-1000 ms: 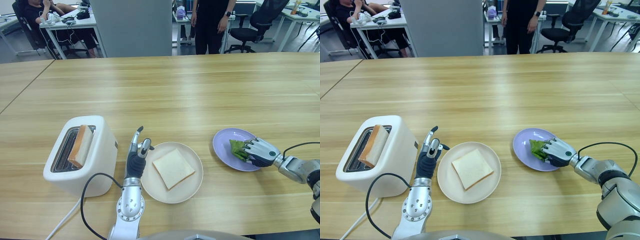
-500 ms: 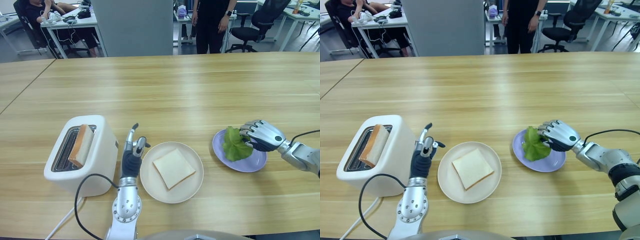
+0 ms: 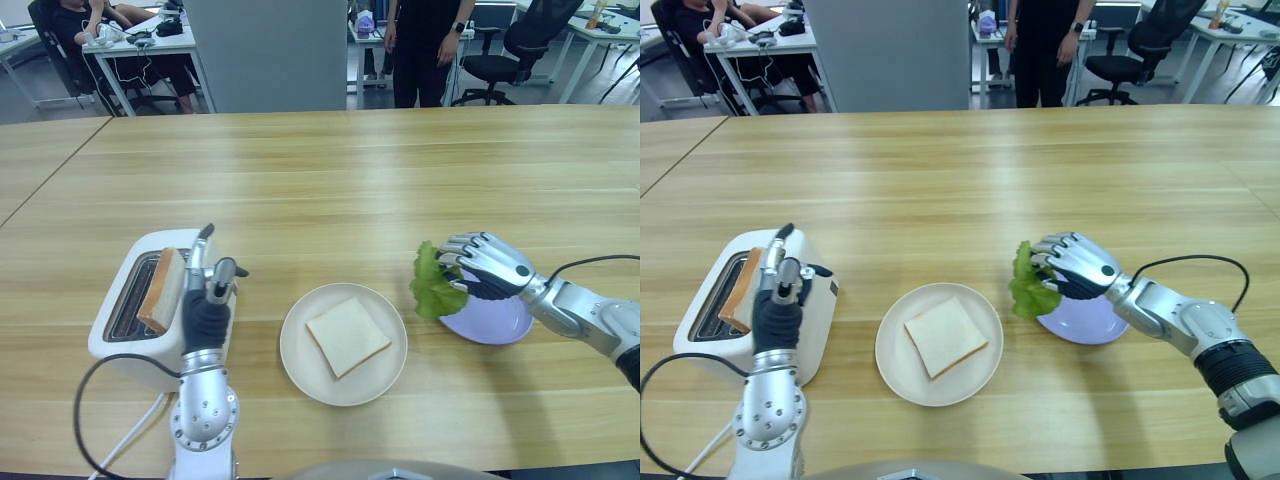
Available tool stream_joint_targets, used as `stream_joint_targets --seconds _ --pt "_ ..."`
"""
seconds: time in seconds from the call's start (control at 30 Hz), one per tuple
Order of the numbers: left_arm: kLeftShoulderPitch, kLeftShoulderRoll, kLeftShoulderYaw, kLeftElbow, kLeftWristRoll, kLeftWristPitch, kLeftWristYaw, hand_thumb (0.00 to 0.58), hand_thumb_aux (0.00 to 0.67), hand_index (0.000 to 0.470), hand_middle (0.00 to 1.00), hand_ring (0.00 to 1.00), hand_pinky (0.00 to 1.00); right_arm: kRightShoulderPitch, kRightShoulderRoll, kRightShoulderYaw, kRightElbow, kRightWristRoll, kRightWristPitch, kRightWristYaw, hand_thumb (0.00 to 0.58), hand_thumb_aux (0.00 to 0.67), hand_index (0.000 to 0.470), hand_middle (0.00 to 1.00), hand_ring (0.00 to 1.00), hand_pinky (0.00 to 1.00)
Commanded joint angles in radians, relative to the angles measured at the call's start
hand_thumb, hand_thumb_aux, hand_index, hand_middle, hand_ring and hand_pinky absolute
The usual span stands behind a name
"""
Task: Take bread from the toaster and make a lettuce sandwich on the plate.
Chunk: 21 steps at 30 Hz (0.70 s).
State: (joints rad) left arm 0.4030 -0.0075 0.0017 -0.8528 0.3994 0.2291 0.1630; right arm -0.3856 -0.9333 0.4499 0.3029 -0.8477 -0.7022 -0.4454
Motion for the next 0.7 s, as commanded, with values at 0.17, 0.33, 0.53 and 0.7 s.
stream_joint_targets --seconds 0.17,0.33,0.53,0.7 --pt "-0.01 0.035 0.084 -0.007 0.105 0.043 -0.008 0.0 0.0 0.0 1.0 1.0 1.0 0.025 0.132 -0.053 -0.152 0.137 0.017 0.218 0.58 0.67 0.46 0.37 0.37 0.37" --pt "-0.02 0.03 0.096 0.017 0.119 0.042 -0.017 0.0 0.0 0.0 1.0 1.0 1.0 0.041 0.246 -0.037 -0.193 0.158 0.024 0.311 0.58 0.67 0.46 0.36 0.36 0.36" --pt "-0.032 0.01 0.057 0.054 0.13 0.033 -0.02 0.0 0.0 0.0 1.0 1.0 1.0 0.07 0.385 -0.009 -0.214 0.185 0.039 0.404 0.58 0.67 0.46 0.35 0.35 0.35" --pt "-0.034 0.004 0.033 0.084 0.132 0.024 -0.023 0.0 0.0 0.0 1.0 1.0 1.0 0.107 0.459 0.014 -0.219 0.176 0.048 0.448 0.58 0.67 0.46 0.34 0.34 0.34"
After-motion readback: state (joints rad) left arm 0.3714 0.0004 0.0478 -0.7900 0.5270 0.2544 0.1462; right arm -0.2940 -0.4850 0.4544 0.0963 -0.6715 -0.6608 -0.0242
